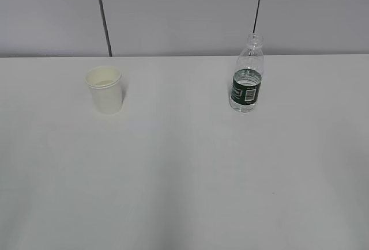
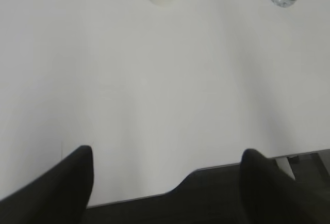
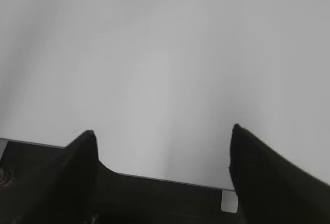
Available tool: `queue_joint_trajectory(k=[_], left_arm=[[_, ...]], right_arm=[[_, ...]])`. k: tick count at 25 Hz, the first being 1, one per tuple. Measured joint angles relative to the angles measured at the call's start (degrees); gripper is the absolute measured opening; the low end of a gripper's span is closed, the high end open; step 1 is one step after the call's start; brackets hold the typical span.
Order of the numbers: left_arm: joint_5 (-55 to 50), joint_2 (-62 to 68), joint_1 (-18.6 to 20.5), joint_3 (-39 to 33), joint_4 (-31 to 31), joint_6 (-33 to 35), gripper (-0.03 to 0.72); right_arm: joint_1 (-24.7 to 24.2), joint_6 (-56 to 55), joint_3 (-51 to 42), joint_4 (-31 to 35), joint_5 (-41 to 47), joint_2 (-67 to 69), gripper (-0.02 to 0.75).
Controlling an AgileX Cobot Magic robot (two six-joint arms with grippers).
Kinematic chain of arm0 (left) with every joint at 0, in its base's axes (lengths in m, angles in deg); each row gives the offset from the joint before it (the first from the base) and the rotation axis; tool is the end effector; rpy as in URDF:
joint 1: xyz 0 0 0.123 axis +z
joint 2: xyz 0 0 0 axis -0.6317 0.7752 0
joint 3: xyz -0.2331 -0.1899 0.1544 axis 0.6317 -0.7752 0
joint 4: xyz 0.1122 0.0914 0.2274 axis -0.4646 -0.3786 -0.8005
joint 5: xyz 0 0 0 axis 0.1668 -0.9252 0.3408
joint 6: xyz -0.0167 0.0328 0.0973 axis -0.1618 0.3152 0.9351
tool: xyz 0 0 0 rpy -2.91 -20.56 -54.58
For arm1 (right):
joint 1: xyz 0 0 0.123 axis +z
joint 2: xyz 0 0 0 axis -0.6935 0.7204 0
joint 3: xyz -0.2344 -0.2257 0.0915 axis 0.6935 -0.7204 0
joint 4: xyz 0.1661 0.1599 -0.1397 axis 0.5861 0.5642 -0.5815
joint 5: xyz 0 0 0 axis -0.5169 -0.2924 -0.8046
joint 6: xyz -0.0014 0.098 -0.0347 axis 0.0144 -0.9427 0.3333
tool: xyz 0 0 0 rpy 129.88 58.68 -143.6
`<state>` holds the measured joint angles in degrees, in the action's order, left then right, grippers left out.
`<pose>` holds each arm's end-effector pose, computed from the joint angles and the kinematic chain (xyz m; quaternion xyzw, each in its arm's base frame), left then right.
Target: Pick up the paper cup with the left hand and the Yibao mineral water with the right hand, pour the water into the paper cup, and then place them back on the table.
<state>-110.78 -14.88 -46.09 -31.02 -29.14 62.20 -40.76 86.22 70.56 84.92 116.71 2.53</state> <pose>-0.0452 -0.0042 0.3121 0.0298 0.8902 -0.0908 0.4454 -0.0261 0.0044 0.3235 -0.0495 0.9048 0.0316 0.4218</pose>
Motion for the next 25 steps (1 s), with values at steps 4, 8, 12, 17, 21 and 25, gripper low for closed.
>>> queue_joint_trajectory(k=[4, 8, 12, 17, 21, 25], left_arm=[[-0.2, -2.8, 0.0, -0.8, 1.0, 0.0, 0.526], [-0.4, -4.7, 0.0, -1.4, 2.4, 0.0, 0.502], [-0.5, -5.9, 0.0, -1.4, 1.5, 0.5, 0.477], [-0.5, -5.9, 0.0, -3.3, -0.2, 0.8, 0.45], [-0.5, -6.5, 0.0, -4.8, -0.4, 0.8, 0.438], [3.6, -6.8, 0.0, -5.3, -2.0, 0.9, 0.433]], right_arm=[[0.0, 0.0, -2.2, -0.1, 0.2, -5.4, 0.585], [0.0, 0.0, -4.2, -0.1, 0.3, -10.3, 0.585], [0.0, 0.0, -6.4, -0.2, 0.5, -12.7, 0.585], [0.0, 0.0, -7.8, -0.3, 0.6, -12.8, 0.585], [0.0, 0.0, -7.9, -0.3, 0.6, -12.8, 0.585], [0.0, 0.0, -8.6, -0.5, -1.8, -12.8, 0.585]])
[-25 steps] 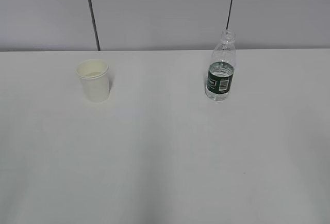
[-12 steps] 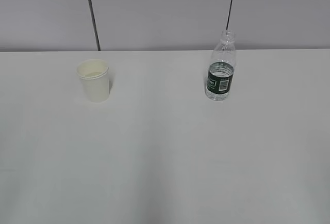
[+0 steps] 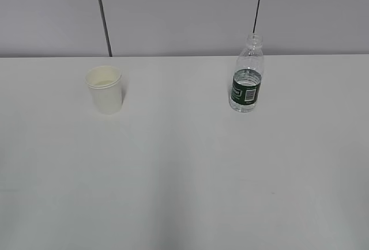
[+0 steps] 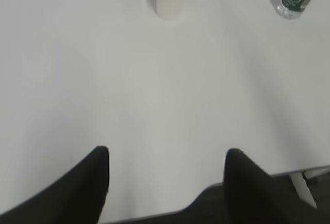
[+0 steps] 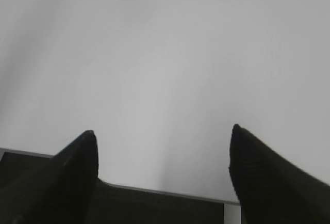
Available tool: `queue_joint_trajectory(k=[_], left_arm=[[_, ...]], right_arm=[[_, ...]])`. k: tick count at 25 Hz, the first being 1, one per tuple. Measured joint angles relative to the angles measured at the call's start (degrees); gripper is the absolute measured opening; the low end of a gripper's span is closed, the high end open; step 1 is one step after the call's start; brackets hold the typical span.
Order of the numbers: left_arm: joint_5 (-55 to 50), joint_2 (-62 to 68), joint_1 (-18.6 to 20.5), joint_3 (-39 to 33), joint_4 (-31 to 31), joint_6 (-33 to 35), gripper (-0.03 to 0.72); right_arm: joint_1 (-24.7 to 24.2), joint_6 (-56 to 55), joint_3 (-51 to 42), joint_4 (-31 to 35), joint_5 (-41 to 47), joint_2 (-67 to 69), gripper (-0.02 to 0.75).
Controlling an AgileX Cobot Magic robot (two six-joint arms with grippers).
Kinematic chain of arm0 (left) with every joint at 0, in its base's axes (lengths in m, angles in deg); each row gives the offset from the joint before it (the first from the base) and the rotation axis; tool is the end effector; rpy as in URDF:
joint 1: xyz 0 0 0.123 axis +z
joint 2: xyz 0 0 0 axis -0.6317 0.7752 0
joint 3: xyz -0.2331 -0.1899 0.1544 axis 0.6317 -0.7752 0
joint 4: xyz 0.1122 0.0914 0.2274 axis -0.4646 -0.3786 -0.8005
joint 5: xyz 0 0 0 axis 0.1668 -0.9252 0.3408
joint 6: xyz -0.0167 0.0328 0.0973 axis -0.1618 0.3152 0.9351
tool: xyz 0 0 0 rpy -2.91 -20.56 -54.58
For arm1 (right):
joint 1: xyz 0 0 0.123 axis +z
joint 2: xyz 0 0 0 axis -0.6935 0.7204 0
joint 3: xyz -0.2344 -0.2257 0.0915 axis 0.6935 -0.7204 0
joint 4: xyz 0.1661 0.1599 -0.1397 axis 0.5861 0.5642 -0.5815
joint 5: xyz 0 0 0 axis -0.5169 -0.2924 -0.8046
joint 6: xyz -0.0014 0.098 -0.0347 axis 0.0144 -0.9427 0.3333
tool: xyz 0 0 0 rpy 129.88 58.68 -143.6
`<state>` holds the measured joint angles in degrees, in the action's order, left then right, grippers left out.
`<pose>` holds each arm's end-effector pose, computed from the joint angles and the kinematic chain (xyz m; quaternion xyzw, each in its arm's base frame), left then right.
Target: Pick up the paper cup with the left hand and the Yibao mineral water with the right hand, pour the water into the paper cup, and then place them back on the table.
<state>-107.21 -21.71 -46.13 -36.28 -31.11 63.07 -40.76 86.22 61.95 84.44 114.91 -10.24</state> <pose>-0.0506 0.0001 0.2853 0.0326 0.8695 -0.0744 0.4872 -0.0472 0.0024 0.2737 -0.0483 0.8818 0.0276 0.4684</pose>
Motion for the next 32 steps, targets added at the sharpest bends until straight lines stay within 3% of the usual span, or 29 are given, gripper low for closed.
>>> queue_joint_trajectory(k=[7, 32], left_arm=[[5.7, 0.0, 0.0, -2.4, -1.5, 0.2, 0.433], [5.9, 0.0, 0.0, -2.4, -2.8, 0.2, 0.433]], right_arm=[[0.0, 0.0, -2.3, 0.0, -4.3, 0.0, 0.585], [0.0, 0.0, -2.4, -2.4, -5.0, 0.0, 0.585]])
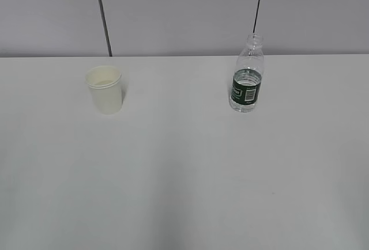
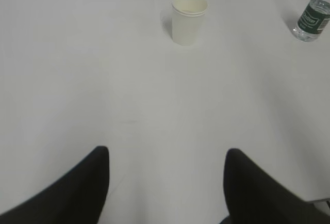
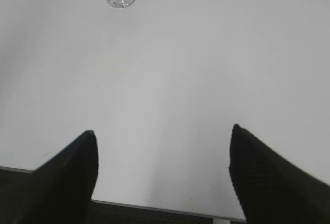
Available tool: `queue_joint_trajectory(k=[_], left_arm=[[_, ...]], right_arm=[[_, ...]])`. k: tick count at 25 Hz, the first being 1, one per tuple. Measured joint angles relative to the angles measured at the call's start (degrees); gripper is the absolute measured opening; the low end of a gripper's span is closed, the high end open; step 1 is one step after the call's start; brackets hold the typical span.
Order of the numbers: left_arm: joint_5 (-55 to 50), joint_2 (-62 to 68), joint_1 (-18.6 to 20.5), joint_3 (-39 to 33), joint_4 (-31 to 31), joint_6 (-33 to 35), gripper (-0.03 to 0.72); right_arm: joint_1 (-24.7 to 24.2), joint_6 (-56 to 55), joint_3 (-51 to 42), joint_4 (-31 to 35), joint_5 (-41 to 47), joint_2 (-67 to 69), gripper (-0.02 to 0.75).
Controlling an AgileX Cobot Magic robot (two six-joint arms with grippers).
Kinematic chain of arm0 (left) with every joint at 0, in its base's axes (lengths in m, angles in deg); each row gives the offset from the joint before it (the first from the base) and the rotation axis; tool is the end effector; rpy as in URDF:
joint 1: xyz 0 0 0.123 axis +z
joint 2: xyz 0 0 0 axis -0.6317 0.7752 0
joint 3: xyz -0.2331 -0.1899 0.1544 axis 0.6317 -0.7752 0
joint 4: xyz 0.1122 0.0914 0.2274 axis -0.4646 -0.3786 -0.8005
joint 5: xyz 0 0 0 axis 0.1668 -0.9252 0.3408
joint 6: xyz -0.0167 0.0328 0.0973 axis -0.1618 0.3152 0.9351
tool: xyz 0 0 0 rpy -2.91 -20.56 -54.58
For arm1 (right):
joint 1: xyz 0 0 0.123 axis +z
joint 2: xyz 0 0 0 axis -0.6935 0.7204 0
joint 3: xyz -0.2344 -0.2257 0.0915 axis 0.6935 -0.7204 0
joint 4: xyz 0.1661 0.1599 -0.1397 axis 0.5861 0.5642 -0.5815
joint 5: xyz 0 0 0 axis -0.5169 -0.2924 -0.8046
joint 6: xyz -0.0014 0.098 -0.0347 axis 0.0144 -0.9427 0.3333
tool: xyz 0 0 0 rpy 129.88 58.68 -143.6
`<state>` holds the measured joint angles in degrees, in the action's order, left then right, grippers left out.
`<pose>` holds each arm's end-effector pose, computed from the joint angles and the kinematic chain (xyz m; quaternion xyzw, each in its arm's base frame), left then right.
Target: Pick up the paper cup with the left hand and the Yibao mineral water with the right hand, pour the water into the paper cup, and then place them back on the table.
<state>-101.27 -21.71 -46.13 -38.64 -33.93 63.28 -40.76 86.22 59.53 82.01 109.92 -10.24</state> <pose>-0.0394 0.0036 0.2825 0.0294 0.8542 -0.0518 0.5165 -0.0371 -0.0012 0.2688 -0.0443 0.8715 0.0068 0.4883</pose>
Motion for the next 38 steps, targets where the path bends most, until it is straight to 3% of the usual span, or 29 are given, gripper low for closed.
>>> queue_joint_trajectory(k=[38], left_arm=[[0.0, 0.0, 0.0, 0.0, -1.5, 0.0, 0.433]], right_arm=[[0.0, 0.0, 0.0, -0.1, -0.1, 0.0, 0.585]])
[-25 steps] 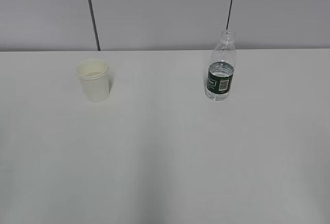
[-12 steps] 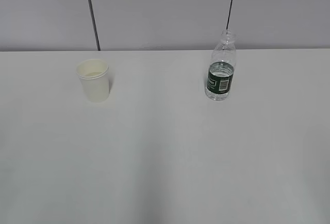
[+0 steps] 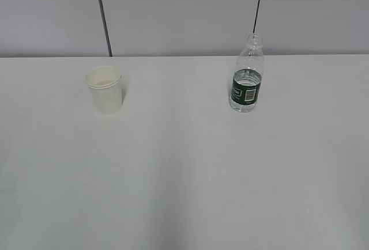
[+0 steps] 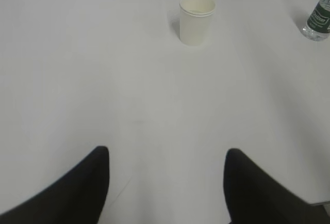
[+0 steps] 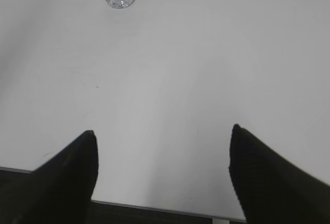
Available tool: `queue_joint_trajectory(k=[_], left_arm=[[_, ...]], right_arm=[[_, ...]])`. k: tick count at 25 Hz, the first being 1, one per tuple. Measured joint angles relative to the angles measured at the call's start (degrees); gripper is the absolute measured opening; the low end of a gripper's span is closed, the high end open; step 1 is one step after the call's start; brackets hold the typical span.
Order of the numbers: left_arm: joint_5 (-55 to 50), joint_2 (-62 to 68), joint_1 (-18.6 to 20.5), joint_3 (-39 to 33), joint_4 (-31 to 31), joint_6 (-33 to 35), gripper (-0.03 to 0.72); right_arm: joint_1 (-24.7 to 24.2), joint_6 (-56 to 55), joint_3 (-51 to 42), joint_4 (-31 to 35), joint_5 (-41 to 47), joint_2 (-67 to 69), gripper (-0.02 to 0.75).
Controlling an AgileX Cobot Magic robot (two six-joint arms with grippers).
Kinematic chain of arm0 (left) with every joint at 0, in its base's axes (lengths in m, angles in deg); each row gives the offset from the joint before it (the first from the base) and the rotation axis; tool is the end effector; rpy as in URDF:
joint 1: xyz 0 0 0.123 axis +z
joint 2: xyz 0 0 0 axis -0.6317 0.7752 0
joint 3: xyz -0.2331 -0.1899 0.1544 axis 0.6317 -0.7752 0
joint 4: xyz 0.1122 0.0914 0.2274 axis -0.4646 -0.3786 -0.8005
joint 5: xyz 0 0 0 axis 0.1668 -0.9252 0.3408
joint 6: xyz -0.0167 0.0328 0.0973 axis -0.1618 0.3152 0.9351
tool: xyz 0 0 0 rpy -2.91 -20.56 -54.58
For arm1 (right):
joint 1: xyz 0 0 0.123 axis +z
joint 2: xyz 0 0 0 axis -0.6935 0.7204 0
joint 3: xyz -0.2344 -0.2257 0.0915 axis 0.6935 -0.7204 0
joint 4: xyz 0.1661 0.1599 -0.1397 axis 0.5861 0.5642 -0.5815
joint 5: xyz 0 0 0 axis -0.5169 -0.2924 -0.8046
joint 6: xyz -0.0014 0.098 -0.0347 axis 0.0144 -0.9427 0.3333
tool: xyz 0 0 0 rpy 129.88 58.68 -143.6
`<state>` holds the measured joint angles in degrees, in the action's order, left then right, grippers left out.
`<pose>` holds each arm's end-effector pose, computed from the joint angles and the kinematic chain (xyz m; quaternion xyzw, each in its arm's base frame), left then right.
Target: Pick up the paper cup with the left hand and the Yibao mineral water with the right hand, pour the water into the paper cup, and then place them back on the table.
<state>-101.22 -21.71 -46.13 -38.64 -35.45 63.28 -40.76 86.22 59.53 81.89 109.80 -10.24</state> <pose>-0.0391 0.0061 0.2826 0.0282 0.8540 -0.0386 0.5181 -0.0370 -0.0014 0.2689 -0.0442 0.8710 0.0057 0.4892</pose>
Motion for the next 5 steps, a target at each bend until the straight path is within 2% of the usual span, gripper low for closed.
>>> queue_joint_trajectory(k=[5], left_arm=[[0.0, 0.0, 0.0, 0.0, -0.2, 0.0, 0.433]], right_arm=[[0.0, 0.0, 0.0, 0.0, 0.0, 0.0, 0.585]])
